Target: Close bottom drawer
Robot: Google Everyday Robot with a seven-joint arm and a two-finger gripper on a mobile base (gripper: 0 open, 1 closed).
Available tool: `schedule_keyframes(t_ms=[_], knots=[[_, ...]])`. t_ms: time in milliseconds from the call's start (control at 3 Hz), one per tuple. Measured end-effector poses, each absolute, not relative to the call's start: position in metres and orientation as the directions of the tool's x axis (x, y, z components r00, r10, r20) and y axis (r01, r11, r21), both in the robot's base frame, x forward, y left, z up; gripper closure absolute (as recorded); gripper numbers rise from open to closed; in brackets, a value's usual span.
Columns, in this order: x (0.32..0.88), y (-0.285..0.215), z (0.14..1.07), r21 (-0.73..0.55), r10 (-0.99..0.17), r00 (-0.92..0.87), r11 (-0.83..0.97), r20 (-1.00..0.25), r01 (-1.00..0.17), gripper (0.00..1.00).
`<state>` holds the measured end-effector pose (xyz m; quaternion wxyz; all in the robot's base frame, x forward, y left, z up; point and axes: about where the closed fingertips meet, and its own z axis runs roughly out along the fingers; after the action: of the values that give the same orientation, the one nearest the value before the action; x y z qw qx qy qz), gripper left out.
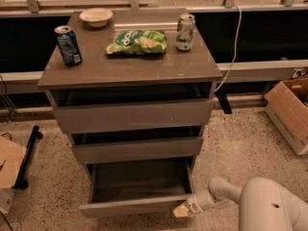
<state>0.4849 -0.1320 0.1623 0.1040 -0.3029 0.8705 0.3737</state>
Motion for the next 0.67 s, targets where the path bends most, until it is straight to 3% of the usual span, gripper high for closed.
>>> schedule_keyframes(t_ms=[667], knots=[[0.522, -0.119, 0.161, 0.561, -0.452, -0.749, 0.496, -0.485, -0.663, 1.0]])
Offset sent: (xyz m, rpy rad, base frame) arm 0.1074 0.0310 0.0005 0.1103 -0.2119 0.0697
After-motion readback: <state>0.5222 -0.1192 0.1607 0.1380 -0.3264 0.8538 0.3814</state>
